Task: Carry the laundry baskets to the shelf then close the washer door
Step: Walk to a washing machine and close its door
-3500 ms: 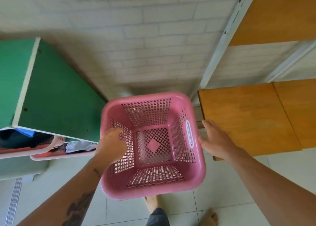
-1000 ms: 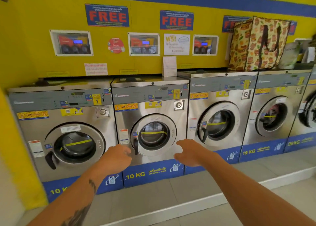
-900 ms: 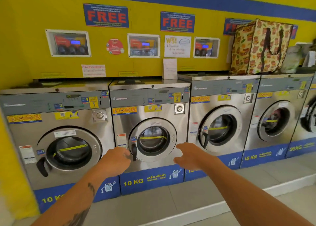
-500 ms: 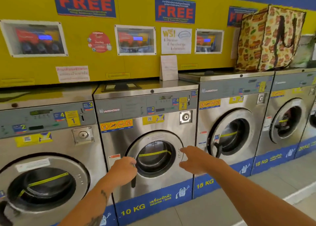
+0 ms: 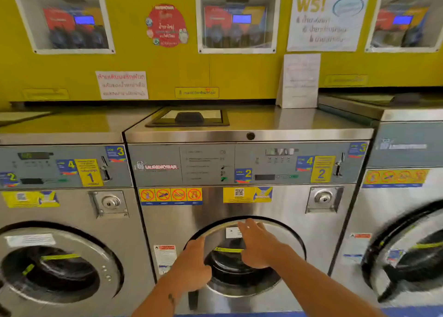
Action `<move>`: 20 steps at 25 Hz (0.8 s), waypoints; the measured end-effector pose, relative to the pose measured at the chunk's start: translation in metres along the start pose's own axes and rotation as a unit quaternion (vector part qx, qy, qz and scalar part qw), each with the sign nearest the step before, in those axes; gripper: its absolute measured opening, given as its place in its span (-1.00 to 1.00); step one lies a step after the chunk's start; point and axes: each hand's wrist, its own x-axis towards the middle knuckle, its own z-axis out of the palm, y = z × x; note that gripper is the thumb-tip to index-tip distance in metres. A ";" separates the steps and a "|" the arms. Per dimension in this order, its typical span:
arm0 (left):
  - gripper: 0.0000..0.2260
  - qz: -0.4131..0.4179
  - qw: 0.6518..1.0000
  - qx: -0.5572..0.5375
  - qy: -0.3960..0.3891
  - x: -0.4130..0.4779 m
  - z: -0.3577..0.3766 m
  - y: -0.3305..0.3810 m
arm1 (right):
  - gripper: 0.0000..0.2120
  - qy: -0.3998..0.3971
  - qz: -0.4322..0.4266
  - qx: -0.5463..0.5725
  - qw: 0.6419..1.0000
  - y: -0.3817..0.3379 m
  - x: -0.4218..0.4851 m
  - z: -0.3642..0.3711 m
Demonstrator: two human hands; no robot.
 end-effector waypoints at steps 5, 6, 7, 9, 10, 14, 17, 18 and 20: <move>-0.10 -0.031 0.996 0.088 0.007 0.055 0.018 -0.002 | -0.26 0.025 -0.032 -0.061 0.997 0.013 0.057 0.009; -0.07 -0.030 0.994 0.107 0.007 0.063 0.023 -0.009 | -0.28 0.037 -0.036 -0.068 0.996 0.014 0.059 0.011; -0.06 -0.031 0.992 0.123 0.005 0.070 0.027 -0.014 | -0.26 0.044 -0.039 -0.075 0.995 0.014 0.060 0.015; -0.08 -0.032 0.990 0.135 0.024 0.076 0.039 -0.026 | -0.15 0.042 -0.045 -0.102 0.993 0.015 0.059 0.022; -0.09 -0.022 0.991 0.127 0.044 0.076 0.046 -0.029 | -0.11 0.038 -0.044 -0.110 0.992 0.015 0.058 0.022; -0.13 0.041 0.992 0.072 0.095 0.067 0.057 -0.049 | -0.15 0.029 -0.017 -0.106 0.994 0.009 0.052 0.016; -0.16 0.117 0.987 0.068 0.092 0.052 0.052 -0.074 | -0.13 0.001 0.028 -0.096 0.995 -0.008 0.036 0.022; -0.20 0.138 0.984 0.063 0.091 0.045 0.053 -0.080 | -0.13 0.000 0.043 -0.091 0.995 -0.012 0.030 0.024; -0.28 0.168 0.981 0.020 0.098 0.029 0.055 -0.087 | -0.19 0.015 0.067 -0.080 0.994 -0.021 0.017 0.027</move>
